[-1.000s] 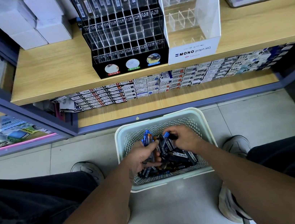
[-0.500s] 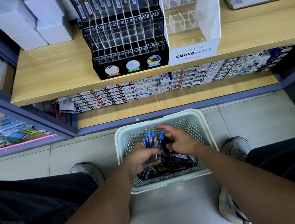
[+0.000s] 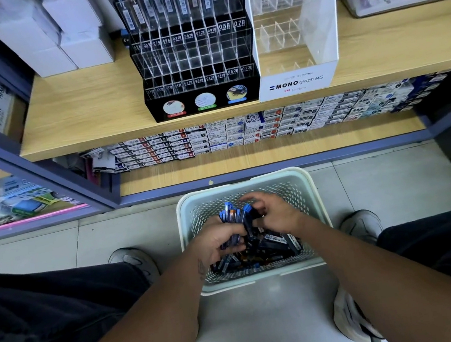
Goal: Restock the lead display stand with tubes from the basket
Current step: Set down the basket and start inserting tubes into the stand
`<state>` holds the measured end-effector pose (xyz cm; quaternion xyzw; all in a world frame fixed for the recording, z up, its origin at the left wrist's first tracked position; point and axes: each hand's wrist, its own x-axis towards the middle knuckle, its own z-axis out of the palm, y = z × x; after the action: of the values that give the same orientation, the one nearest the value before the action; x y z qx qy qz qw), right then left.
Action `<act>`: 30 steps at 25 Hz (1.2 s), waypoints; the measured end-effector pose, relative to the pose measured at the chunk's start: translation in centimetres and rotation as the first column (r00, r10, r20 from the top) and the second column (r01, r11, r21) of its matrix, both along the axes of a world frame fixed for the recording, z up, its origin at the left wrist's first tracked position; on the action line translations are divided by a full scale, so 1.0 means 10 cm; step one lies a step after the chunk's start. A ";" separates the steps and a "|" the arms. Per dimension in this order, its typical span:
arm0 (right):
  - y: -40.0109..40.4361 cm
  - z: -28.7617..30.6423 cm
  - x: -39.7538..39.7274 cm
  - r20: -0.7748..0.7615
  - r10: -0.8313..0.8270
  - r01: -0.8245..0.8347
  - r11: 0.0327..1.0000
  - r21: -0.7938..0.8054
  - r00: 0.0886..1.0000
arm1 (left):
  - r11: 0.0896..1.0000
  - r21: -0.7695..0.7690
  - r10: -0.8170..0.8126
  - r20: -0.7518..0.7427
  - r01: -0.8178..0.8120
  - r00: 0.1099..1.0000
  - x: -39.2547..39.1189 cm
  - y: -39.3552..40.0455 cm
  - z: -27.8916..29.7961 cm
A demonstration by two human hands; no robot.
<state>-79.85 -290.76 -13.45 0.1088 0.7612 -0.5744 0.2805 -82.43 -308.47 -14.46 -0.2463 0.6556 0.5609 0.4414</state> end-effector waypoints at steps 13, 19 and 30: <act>0.19 0.96 0.00 -0.105 -0.108 0.108 0.994 -0.004 0.989 | 0.988 0.085 -0.112 -0.206 0.132 0.972 -0.02 0.03 1.08; 0.20 1.89 -0.11 -0.376 -0.111 0.077 0.992 -0.103 0.920 | 0.982 0.151 -0.038 -0.417 0.110 0.908 -0.13 0.09 1.96; 0.16 3.03 -0.41 -0.585 -0.168 0.012 0.965 -0.262 0.794 | 0.965 0.244 0.052 -0.542 0.098 0.839 -0.38 0.00 3.18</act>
<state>-83.94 -289.16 16.87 -0.0783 0.7279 -0.6812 0.0075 -86.19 -308.49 17.31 -0.0086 0.6767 0.6838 0.2727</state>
